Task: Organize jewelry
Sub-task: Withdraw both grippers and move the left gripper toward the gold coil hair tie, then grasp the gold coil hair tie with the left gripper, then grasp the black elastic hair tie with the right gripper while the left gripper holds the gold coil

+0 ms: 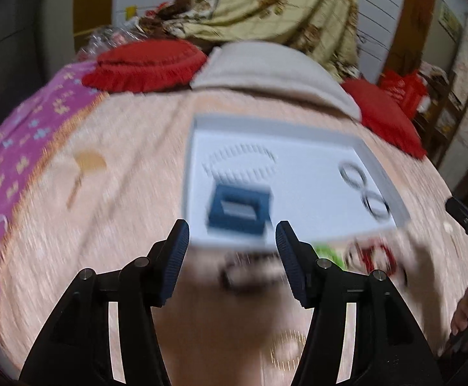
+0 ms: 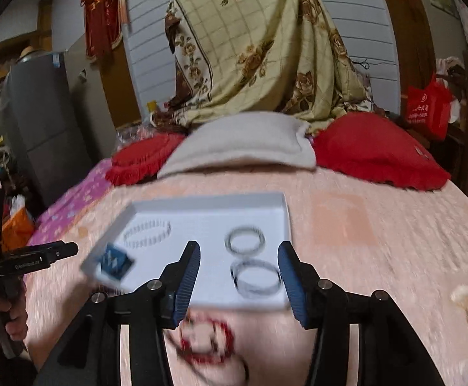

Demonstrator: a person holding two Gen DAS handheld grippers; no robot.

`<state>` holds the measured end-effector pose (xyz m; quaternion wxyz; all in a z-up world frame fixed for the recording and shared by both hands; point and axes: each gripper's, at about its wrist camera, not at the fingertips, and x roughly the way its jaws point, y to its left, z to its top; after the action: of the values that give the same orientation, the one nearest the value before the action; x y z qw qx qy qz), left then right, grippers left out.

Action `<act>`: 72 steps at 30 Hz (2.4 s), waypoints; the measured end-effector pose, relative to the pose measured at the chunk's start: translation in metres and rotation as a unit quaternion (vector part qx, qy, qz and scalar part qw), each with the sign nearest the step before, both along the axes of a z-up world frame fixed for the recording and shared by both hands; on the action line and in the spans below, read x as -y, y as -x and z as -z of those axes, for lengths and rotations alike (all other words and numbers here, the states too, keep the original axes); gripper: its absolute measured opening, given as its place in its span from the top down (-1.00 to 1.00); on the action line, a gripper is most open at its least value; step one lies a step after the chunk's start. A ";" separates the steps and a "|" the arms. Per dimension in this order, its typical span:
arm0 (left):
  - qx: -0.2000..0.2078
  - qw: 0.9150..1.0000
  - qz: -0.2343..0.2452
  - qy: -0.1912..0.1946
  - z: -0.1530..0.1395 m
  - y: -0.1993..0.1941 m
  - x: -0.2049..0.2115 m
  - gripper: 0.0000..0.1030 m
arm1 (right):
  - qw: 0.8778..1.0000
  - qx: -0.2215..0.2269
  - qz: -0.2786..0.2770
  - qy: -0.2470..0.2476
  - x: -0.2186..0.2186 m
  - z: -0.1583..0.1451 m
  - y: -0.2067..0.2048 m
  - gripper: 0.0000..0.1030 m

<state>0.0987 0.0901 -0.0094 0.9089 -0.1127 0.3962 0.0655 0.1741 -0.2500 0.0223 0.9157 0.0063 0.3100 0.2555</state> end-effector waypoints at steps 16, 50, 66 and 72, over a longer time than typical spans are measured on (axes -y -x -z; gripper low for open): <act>-0.084 0.989 0.112 -0.038 0.054 0.037 0.049 0.11 | 0.995 -0.047 0.010 0.082 0.026 0.039 0.032 0.06; -0.043 0.995 0.093 -0.006 0.044 0.034 0.051 0.85 | 0.981 -0.101 -0.067 0.154 -0.024 0.085 0.007 0.22; -0.036 0.996 0.078 -0.002 0.043 0.033 0.047 0.85 | 0.986 -0.090 -0.084 0.114 -0.015 0.073 0.022 0.92; -0.039 0.997 0.073 -0.008 0.045 0.032 0.048 0.85 | 0.994 -0.059 -0.086 0.027 0.005 0.039 0.039 0.92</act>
<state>0.0671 0.0420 -0.0541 0.8960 -0.0735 0.4378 0.0064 0.1355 -0.2555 -0.0170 0.8703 -0.0298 0.3695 0.3242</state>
